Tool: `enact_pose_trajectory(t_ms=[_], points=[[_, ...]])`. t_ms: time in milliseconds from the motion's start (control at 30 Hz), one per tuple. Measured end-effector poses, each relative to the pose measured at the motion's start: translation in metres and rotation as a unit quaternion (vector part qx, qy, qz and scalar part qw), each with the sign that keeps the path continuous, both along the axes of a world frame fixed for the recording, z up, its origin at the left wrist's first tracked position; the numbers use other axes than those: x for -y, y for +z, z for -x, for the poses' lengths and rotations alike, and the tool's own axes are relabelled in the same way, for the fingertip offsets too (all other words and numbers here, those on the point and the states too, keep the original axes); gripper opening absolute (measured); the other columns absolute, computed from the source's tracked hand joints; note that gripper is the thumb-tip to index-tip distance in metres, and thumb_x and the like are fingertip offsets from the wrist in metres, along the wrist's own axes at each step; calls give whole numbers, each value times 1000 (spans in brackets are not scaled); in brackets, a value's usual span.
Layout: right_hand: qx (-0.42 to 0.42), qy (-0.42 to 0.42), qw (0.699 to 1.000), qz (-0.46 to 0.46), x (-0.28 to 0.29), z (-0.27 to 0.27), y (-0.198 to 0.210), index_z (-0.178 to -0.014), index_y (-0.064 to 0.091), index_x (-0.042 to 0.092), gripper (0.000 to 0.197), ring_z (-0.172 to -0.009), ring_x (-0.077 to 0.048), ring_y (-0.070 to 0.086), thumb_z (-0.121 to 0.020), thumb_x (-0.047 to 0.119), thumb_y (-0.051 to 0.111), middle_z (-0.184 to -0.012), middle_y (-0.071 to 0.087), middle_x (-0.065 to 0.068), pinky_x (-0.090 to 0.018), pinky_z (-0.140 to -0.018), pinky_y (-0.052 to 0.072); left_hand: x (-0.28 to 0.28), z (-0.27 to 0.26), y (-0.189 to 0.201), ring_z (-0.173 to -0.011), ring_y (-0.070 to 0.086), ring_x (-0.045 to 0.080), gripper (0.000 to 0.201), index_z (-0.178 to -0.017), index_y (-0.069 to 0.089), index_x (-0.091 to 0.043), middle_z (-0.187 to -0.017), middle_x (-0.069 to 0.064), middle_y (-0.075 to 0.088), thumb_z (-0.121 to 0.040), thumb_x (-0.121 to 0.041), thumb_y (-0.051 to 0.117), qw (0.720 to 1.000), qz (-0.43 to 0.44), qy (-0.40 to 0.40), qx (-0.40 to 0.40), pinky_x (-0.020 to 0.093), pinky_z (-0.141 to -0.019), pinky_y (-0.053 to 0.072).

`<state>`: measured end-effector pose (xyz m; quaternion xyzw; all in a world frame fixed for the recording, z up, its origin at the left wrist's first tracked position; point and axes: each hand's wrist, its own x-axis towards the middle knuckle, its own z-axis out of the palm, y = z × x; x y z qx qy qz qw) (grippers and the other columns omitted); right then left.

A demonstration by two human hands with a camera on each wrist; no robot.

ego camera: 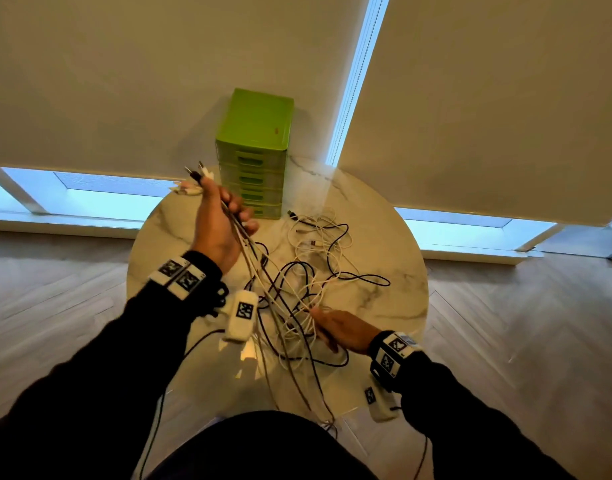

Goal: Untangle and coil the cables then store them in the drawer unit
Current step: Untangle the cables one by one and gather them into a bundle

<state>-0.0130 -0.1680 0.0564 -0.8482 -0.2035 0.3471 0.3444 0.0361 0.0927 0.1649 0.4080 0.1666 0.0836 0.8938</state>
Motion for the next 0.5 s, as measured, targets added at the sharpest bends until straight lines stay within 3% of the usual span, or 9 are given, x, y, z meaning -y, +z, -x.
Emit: enact_pose_trajectory(t_ms=[67,167,267,400,500], points=[[2,-44,999,-11,14,0,-9,-60,52,22,65,-60,-14,53,-97,69,25,-59,55,2,-34,-79,48,-17,-5,10,-46,23,7,48,-72,39,-24,-58,-8,29,-104,-59,28,1000,-21,-1,3,19,-42,18],[56,-78,995,22,32,-13,-12,-67,58,31,49,-57,-14,53,-101,56,34,-60,52,5,-36,-73,50,-36,-8,21,-48,18,7,47,-72,39,-25,-59,-8,27,-104,-58,28,998,-66,3,15,25,-48,9],[117,-170,978,26,37,-37,-5,-71,51,12,50,-54,-14,50,-102,51,44,-62,45,-1,-44,-63,56,-35,-8,20,-47,21,7,45,-73,37,-24,-57,-9,29,-104,-55,32,992,-122,-15,4,25,-47,13],[239,-248,938,-33,3,-61,36,-64,41,22,44,-55,-8,35,-104,40,48,-58,39,3,-34,-62,34,-1,8,0,-50,32,6,41,-76,40,-23,-60,-9,37,-106,-50,32,961,-250,-119,-20,23,-48,27],[264,-245,924,-127,-32,-62,62,-72,51,21,37,-58,-4,41,-105,37,48,-63,50,5,-21,-61,35,31,18,-19,-54,38,9,46,-83,49,-16,-66,-4,49,-106,-51,30,933,-311,-170,-68,24,-52,31]])
